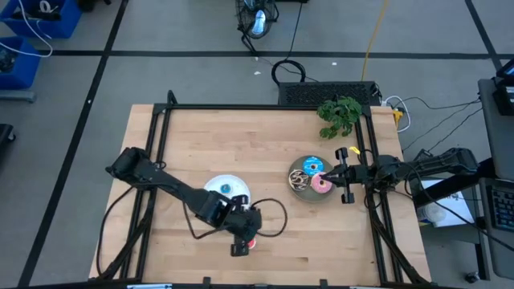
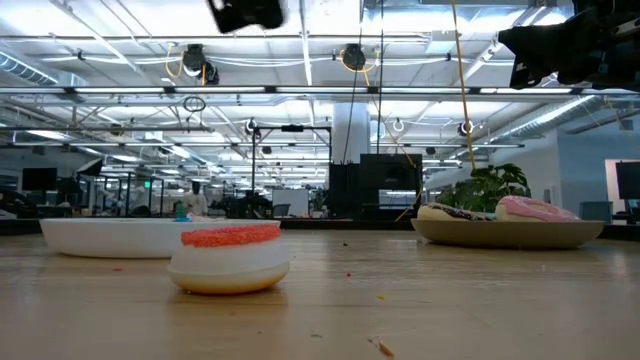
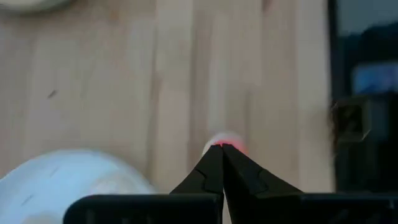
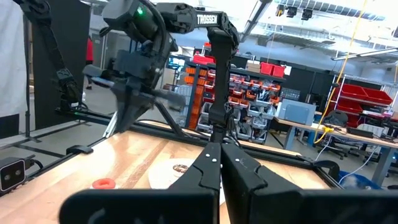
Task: Pick & Place donuts
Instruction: Put the small orange donut on the white plate
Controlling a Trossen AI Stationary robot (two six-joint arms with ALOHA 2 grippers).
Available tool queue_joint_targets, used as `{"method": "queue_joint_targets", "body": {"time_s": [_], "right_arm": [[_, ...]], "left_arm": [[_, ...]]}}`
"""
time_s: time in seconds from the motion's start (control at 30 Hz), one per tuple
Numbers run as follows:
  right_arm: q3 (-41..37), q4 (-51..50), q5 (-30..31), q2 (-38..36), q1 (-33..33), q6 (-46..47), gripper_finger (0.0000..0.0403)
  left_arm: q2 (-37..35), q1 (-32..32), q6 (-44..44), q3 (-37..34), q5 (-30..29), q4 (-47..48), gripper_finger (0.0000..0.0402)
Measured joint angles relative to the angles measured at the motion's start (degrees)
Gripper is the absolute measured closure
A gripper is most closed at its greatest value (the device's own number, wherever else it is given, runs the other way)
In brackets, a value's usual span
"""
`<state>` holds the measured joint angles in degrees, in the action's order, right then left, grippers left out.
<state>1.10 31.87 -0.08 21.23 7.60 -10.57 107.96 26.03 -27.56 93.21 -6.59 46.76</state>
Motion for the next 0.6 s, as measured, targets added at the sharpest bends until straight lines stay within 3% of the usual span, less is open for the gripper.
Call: {"method": "queue_joint_targets", "body": {"time_s": [0.17,0.37,0.6], "right_arm": [[0.0,0.0,0.0,0.0,0.0,-0.5,0.0403],[0.0,0.0,0.0,0.0,0.0,-0.5,0.0403],[0.0,-0.5,0.0,0.0,0.0,-0.6,0.0403]], "left_arm": [[2.9,-0.4,3.1,0.0,5.5,-5.3,0.0398],[6.2,-0.2,10.2,0.0,3.5,-5.8,0.0373],[7.9,1.5,12.8,0.0,2.8,-6.4,0.0286]]}}
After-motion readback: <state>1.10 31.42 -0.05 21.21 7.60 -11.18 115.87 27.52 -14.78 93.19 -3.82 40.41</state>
